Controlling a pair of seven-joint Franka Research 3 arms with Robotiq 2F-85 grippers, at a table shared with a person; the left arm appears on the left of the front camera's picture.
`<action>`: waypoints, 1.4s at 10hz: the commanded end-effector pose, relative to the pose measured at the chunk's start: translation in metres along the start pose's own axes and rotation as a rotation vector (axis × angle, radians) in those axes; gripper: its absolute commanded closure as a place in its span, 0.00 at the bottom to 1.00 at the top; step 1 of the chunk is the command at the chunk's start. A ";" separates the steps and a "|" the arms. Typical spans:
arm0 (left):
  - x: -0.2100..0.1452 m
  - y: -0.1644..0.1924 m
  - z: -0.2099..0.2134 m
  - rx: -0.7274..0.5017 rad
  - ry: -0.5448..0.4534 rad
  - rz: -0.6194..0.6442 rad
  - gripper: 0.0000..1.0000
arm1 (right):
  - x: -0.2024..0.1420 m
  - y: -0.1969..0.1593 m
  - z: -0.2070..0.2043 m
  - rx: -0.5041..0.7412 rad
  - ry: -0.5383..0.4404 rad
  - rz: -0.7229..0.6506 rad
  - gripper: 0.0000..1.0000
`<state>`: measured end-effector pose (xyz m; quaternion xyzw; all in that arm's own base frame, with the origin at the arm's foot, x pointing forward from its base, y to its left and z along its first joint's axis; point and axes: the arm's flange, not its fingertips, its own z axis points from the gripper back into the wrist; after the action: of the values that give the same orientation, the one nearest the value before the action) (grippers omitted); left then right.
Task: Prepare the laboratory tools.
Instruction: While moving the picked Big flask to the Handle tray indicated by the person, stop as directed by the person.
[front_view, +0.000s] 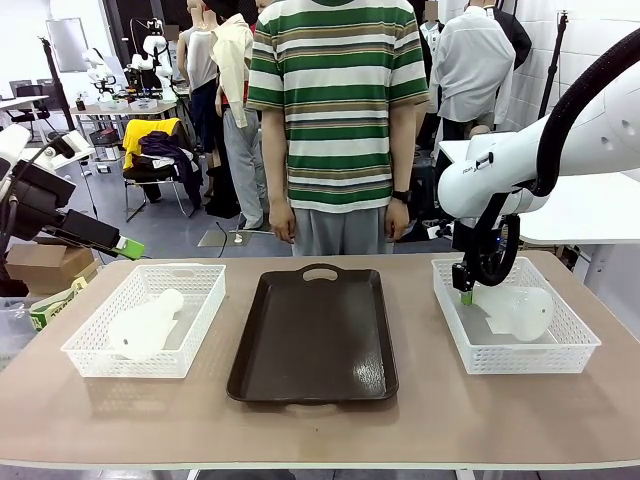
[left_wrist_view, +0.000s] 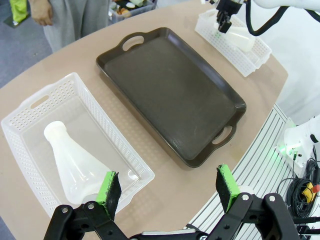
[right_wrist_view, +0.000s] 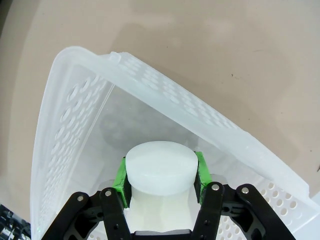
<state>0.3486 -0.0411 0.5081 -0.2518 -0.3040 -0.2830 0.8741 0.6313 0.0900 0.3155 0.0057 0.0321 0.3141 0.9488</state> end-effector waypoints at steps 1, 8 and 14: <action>0.000 0.002 0.000 -0.017 -0.007 0.001 0.00 | 0.000 0.000 0.000 -0.001 -0.001 -0.001 1.00; 0.000 0.002 0.000 -0.017 -0.007 0.001 0.00 | 0.000 0.000 0.000 -0.001 -0.001 -0.001 1.00; 0.000 0.002 0.000 -0.017 -0.007 0.001 0.00 | 0.000 0.000 0.000 -0.001 -0.001 -0.001 1.00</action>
<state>0.3486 -0.0411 0.5081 -0.2518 -0.3040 -0.2830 0.8741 0.6313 0.0902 0.3155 0.0058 0.0320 0.3143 0.9488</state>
